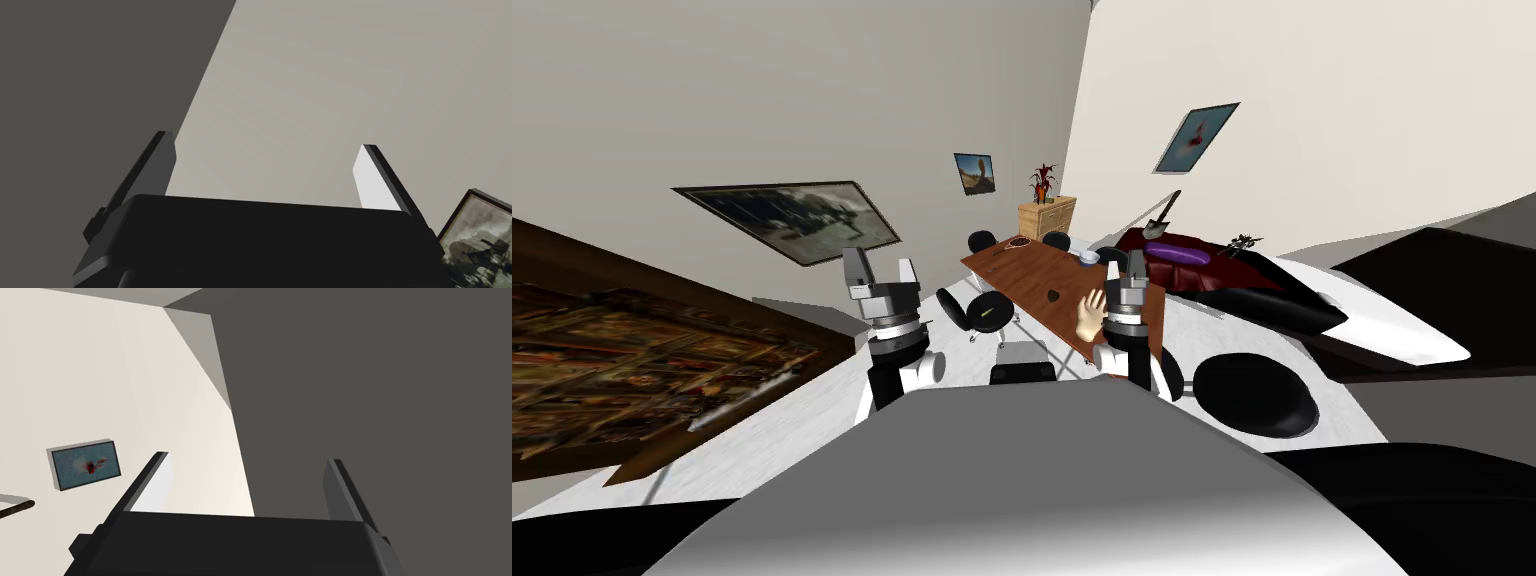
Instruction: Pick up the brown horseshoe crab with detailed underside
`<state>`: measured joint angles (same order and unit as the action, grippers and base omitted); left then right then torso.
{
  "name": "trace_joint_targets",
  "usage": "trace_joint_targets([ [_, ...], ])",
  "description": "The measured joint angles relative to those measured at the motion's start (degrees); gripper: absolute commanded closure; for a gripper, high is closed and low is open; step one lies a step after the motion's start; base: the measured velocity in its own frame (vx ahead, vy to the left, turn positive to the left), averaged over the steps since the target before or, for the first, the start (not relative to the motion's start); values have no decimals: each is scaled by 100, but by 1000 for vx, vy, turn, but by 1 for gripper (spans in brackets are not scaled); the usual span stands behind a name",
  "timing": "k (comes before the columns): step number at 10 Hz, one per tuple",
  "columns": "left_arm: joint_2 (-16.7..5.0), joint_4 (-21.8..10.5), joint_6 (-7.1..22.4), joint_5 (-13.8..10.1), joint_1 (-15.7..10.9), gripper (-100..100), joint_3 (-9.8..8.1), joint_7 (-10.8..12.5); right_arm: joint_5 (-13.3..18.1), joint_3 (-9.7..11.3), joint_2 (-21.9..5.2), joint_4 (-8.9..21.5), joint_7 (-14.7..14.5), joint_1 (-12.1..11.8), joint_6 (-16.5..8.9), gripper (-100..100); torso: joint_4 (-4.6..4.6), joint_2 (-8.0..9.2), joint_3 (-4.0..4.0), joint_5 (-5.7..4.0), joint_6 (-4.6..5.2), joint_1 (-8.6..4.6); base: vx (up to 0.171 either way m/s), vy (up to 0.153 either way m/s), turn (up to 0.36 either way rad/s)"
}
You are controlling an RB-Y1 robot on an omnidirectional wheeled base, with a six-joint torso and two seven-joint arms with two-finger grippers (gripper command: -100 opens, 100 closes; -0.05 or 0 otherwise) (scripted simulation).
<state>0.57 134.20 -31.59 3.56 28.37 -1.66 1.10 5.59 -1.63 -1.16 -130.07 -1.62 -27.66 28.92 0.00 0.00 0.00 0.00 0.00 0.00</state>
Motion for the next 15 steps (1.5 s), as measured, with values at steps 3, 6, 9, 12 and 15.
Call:
trace_joint_targets([
  [3, 0, 0, 0, 0, -1, 0, 1, 0, 202, 85, -341, 368, -350, 151, 118, -100, 4, 17, 10, 3, -1, 14, -49, 37, 134],
  [6, 0, 0, 0, 0, -1, 0, 0, 0, 430, 203, -698, 845, -772, 361, 281, -100, 3, 12, 7, 1, -1, 4, -36, 11, 165],
  [9, 0, 0, 0, 0, 0, 0, 0, 0, 627, 327, -996, 1273, -1182, 557, 414, -100, 2, 7, 4, -1, 0, -5, -18, -8, 71],
  [12, 0, 0, 0, 0, -1, 0, 0, 0, 809, 434, -1327, 1708, -1529, 846, 502, -100, 2, 8, 5, -2, -1, -12, -23, -19, 132],
  [15, 0, 0, 0, 0, 0, 0, 0, 0, 996, 597, -1515, 2219, -1938, 1064, 631, -100, 1, 4, 2, -2, 2, -8, -16, -15, 105],
])
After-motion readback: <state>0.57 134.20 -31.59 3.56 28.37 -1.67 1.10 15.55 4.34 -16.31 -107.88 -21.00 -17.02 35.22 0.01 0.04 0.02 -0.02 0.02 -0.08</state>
